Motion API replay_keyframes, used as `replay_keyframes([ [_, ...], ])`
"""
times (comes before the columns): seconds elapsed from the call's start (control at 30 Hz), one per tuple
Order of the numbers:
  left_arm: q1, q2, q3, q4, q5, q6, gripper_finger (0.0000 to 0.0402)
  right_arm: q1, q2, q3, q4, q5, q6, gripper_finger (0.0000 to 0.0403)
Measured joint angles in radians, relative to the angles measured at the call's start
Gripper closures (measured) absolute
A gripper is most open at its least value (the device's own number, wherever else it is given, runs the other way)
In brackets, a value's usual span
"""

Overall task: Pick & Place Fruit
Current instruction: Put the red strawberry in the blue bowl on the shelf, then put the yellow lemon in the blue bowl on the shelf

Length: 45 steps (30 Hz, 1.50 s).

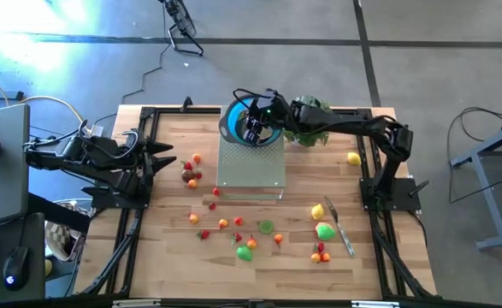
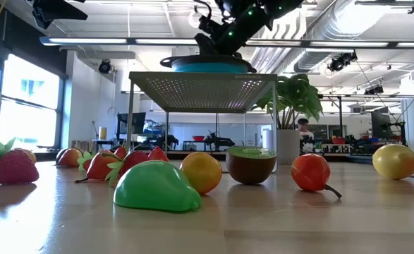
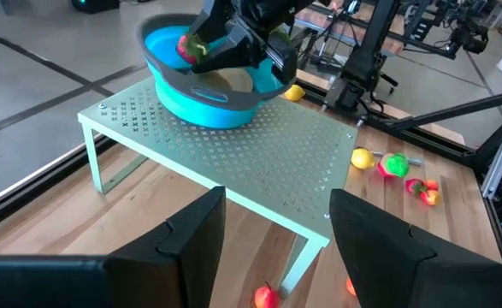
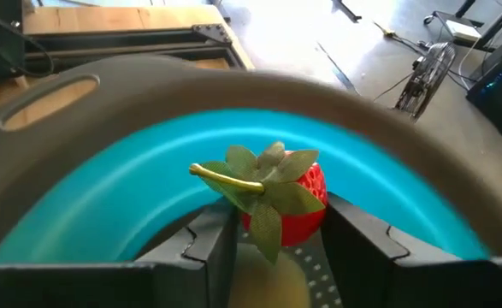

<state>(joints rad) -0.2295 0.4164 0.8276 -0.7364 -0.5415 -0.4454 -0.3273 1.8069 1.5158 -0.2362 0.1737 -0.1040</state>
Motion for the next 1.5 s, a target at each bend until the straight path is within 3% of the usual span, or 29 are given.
replay_keyframes([
  [0.4,0.0,0.0,0.0,0.0,0.0,-0.002,0.0197,0.034,-0.011,0.0,-0.064,0.03,-0.007,0.0176],
  [0.9,0.0,0.0,0.0,0.001,-0.004,-0.005,0.0197,0.058,-0.138,0.0,-0.109,-0.018,0.029,0.0183],
  [1.23,0.0,0.0,0.0,0.001,-0.003,-0.005,0.0197,0.112,-0.198,0.0,-0.105,-0.015,0.032,0.0183],
  [1.37,0.0,0.0,0.0,0.001,-0.003,-0.005,0.0197,0.137,-0.232,0.0,-0.104,0.032,0.035,0.0183],
  [1.5,0.0,0.0,0.0,0.001,-0.003,-0.005,0.0197,0.145,-0.278,0.0,-0.11,0.029,0.109,0.0183],
])
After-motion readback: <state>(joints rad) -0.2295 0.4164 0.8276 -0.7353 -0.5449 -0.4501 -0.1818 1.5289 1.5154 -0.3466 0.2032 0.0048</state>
